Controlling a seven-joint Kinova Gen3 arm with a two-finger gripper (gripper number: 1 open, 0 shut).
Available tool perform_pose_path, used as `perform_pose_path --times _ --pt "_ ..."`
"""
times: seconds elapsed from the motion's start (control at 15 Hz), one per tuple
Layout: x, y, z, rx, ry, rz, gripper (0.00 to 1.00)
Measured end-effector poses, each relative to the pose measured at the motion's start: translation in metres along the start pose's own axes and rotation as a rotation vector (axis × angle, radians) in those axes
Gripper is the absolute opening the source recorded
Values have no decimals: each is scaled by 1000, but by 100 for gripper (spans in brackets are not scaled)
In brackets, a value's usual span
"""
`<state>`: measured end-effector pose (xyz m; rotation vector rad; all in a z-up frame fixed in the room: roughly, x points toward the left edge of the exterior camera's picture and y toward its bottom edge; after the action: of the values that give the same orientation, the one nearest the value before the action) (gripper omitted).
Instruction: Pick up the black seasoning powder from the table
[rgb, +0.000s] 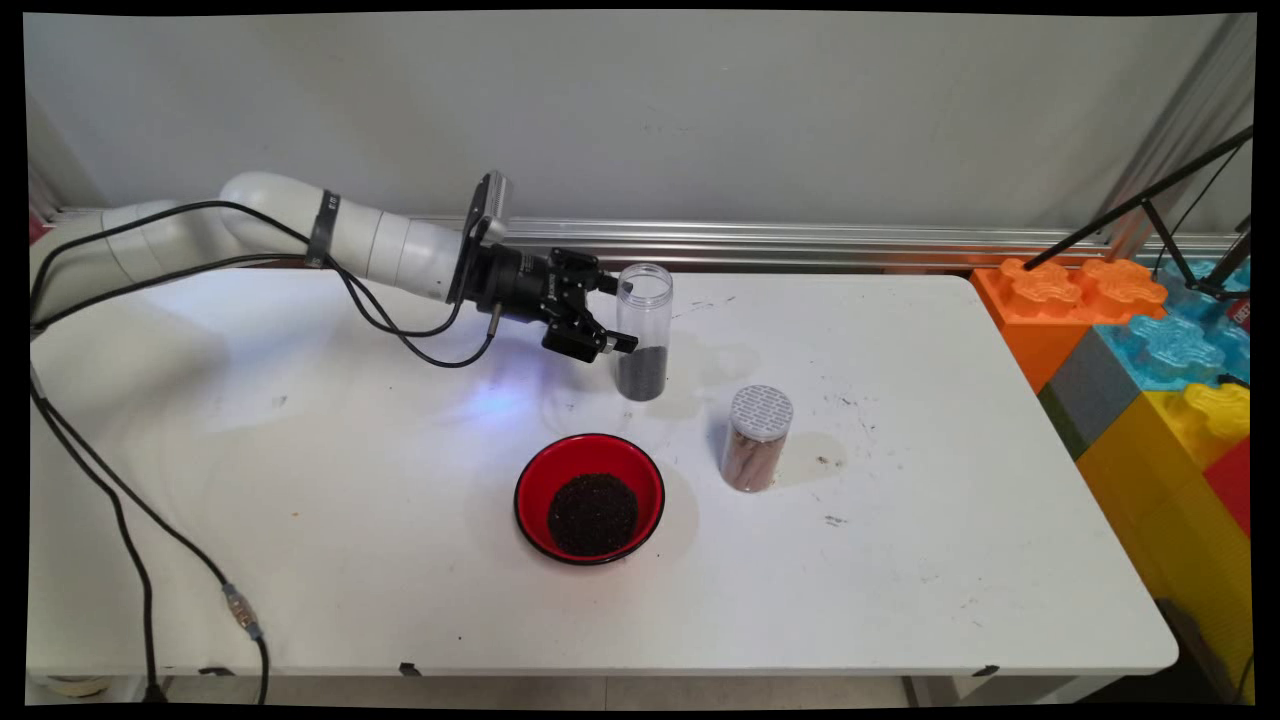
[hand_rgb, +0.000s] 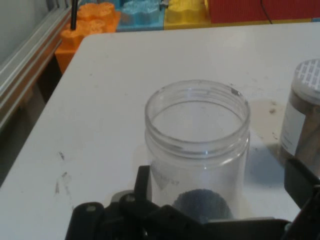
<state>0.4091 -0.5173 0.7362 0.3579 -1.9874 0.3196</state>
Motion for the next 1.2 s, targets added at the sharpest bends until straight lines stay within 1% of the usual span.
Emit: perform_pose_path --times 0.4,0.73,1.2 --pt "-3 -2 2 13 28 26 100" --pt "-6 -3 6 22 41 41 100" --pt "-13 -3 13 20 67 40 100"
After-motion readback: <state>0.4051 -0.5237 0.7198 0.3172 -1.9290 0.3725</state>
